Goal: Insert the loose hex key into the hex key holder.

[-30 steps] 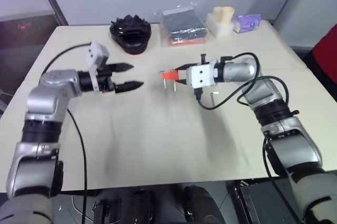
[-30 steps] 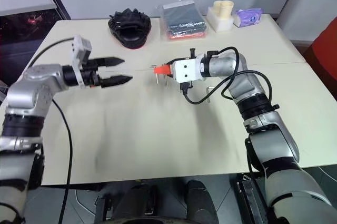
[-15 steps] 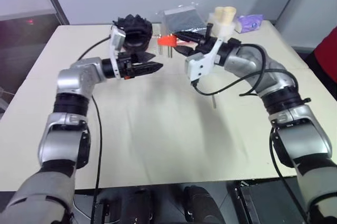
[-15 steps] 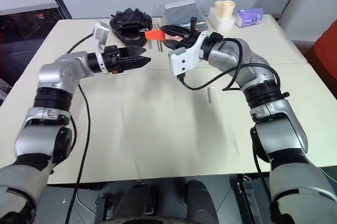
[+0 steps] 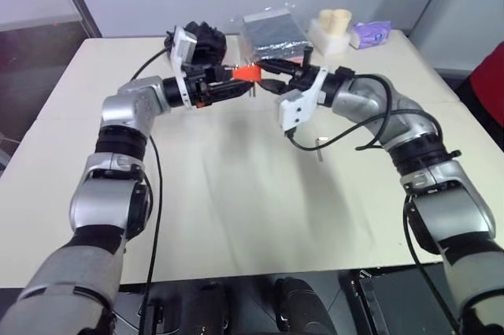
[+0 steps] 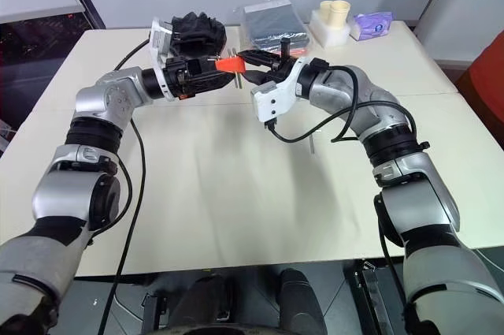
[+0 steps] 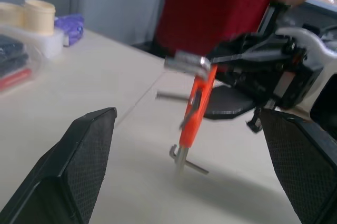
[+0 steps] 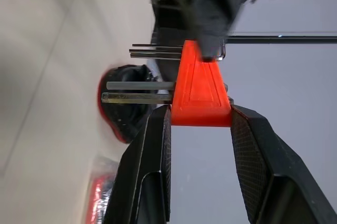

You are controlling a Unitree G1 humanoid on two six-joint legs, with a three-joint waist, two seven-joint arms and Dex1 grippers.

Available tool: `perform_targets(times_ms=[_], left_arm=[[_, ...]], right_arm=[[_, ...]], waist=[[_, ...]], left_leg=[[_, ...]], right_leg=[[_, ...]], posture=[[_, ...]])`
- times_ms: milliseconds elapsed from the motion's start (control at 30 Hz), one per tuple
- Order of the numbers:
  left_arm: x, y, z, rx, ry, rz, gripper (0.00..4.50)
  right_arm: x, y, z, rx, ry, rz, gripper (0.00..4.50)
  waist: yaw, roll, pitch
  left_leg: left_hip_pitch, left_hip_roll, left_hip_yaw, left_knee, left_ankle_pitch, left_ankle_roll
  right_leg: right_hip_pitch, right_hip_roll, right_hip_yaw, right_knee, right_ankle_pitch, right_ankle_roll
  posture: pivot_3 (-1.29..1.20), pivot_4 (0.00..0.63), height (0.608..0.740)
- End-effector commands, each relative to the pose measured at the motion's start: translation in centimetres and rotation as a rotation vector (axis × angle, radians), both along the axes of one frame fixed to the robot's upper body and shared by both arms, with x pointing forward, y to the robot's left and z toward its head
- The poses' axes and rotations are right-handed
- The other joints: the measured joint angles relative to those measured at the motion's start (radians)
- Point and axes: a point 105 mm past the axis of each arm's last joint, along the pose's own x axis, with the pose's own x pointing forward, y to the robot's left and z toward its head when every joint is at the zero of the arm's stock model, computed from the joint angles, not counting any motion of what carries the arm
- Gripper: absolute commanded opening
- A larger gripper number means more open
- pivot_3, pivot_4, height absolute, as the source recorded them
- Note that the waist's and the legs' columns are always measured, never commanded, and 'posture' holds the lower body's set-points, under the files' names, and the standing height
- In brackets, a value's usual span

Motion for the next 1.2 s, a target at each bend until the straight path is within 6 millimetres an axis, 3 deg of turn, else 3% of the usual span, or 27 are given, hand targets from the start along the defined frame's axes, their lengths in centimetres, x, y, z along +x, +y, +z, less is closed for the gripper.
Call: perform_targets(times_ms=[33,133,233,433,500,933,1167,1200], left_arm=[[-0.2,-0.4,1.8,-0.012,-0.070,-0.021,4.50],[-0.3,-0.6,1.4,-0.002,-0.070,-0.031,4.50],[-0.2,-0.7,1.2,-0.002,-0.070,-0.033,3.67],[-0.3,-1.0,1.3,-0.015,-0.072,-0.044,0.79],[-0.4,-1.1,1.2,-0.015,-0.071,-0.048,0.13],[-0.3,-1.0,1.6,-0.014,-0.086,-0.031,0.06],[-0.4,-0.6,1.3,-0.008,-0.084,-0.030,0.00],[-0.5,-0.5,1.3,-0.008,-0.083,-0.029,0.00]], right_arm=[[-0.8,0.6,1.5,0.035,-0.040,0.039,1.03],[-1.0,0.9,1.5,0.038,-0.035,0.047,1.03],[-1.2,1.1,1.4,0.039,-0.031,0.056,1.03],[-1.4,1.2,0.9,0.032,-0.017,0.061,1.03],[-1.5,1.2,0.8,0.032,-0.013,0.062,1.03],[-1.6,1.1,0.3,0.026,0.028,0.062,1.03],[-1.4,0.2,0.0,0.014,0.050,0.029,4.46],[-1.2,-0.1,-0.2,0.007,0.056,0.016,4.46]], waist=[[0.000,0.000,0.000],[0.000,0.000,0.000],[0.000,0.000,0.000],[0.000,0.000,0.000],[0.001,0.000,0.000],[0.001,0.000,0.000],[0.000,0.000,0.000],[0.000,0.000,0.000]], left_leg=[[0.000,0.000,0.000,0.000,0.000,0.000],[0.000,0.000,0.000,0.000,0.000,0.000],[0.000,0.000,0.000,0.000,0.000,0.000],[0.000,0.000,0.000,0.000,0.000,0.000],[0.000,0.000,0.000,0.001,0.000,0.000],[0.001,0.000,0.000,0.001,0.000,0.001],[0.001,0.000,0.000,0.001,-0.001,0.001],[0.001,0.000,0.000,0.001,-0.001,0.001]], right_leg=[[0.000,0.000,0.000,0.000,0.000,0.000],[0.000,0.000,0.000,0.000,0.000,0.000],[0.000,0.000,0.000,0.000,0.000,0.000],[0.000,0.000,0.000,0.001,0.000,0.000],[0.000,0.000,0.000,0.004,0.000,0.000],[0.000,0.000,0.000,0.007,0.000,0.000],[0.000,0.000,0.000,0.008,0.000,0.000],[0.000,0.000,0.000,0.008,0.000,0.000]], posture=[[0.00,0.150,0.740],[0.00,0.150,0.740],[0.00,0.150,0.740],[0.00,0.150,0.740],[0.00,0.150,0.740],[0.00,0.150,0.740],[0.00,0.150,0.740],[0.00,0.150,0.740]])
